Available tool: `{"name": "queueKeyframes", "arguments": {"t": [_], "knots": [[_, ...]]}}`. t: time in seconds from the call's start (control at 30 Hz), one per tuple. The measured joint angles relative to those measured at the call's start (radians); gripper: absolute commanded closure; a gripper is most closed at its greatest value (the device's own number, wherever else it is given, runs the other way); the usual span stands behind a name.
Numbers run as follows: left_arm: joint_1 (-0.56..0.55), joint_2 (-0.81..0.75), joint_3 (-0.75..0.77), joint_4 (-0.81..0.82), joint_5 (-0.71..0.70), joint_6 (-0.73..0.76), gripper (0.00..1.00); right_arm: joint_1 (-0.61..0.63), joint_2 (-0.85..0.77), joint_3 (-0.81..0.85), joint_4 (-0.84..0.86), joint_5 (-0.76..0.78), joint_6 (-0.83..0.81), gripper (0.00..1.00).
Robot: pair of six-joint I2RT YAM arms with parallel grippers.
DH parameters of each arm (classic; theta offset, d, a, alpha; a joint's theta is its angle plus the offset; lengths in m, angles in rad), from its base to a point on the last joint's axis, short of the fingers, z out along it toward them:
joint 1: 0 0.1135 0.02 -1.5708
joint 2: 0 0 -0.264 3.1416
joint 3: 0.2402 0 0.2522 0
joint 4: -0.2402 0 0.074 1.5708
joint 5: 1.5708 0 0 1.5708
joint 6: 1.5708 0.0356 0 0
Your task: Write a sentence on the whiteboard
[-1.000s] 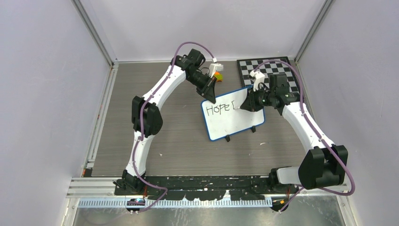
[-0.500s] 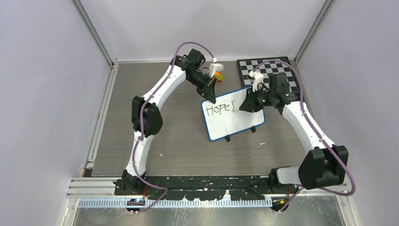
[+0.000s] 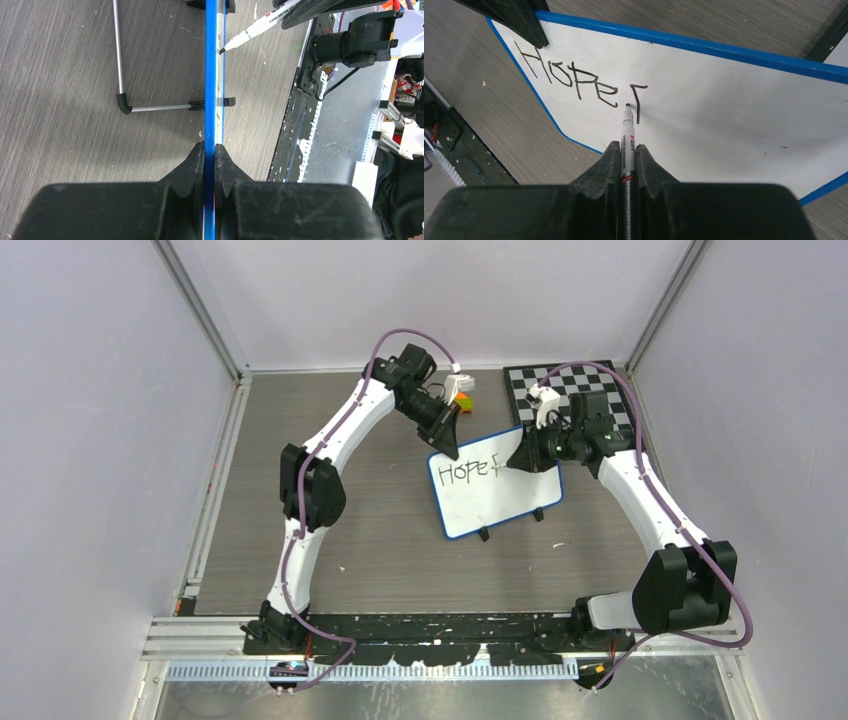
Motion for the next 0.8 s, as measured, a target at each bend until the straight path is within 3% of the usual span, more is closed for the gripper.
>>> {"name": "queueKeyframes", "arguments": {"t": [0.8], "knots": [[0.0, 0.0, -0.006, 0.008, 0.003, -0.015, 1.0, -0.06, -0.007, 0.021, -0.033, 0.025, -0.01, 1.0]]}}
